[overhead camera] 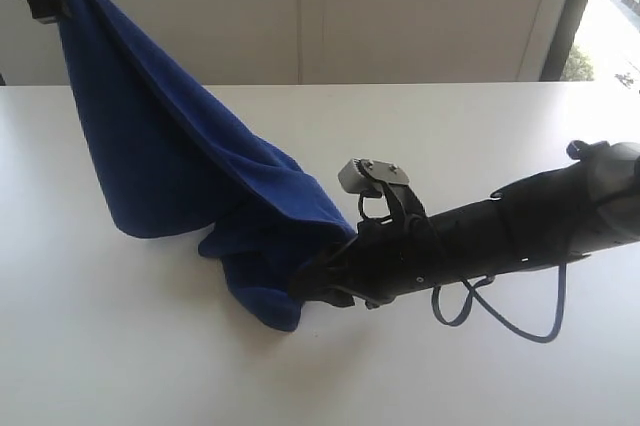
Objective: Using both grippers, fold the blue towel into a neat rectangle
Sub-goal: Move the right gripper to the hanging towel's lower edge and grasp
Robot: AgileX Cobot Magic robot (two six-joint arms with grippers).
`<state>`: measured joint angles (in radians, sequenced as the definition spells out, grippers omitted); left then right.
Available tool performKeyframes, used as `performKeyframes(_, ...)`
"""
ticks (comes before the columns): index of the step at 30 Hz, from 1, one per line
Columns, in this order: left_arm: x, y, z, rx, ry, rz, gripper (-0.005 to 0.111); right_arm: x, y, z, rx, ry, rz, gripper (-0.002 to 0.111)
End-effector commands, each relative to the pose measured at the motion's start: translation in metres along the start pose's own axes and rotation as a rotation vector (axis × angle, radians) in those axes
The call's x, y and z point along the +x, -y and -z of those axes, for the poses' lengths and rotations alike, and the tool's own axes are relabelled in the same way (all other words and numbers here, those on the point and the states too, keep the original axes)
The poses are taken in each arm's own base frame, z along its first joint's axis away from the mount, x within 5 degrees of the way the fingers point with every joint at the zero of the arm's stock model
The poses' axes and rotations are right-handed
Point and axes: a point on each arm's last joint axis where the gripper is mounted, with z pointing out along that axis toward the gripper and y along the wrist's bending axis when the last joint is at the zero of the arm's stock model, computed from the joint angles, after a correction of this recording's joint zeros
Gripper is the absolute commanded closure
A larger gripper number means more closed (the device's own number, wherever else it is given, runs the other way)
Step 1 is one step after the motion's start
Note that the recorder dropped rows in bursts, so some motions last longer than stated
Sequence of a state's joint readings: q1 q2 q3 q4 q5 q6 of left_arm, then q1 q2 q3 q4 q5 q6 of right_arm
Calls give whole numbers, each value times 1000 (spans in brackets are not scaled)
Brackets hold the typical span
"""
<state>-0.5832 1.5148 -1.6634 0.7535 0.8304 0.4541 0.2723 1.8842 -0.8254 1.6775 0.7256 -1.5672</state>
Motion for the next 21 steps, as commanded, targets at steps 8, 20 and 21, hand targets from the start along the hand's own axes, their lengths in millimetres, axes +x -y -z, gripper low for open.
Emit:
performKeyframes(8, 4, -3, 5, -15, -10, 14, 107, 4, 4, -7, -43, -44, -32, 66)
performKeyframes(20, 4, -3, 5, -15, -7, 15, 107, 4, 5, -12, -66, -47, -47, 67)
performKeyframes(21, 4, -3, 5, -15, -7, 15, 107, 5, 7, -13, -65, -51, -51, 68)
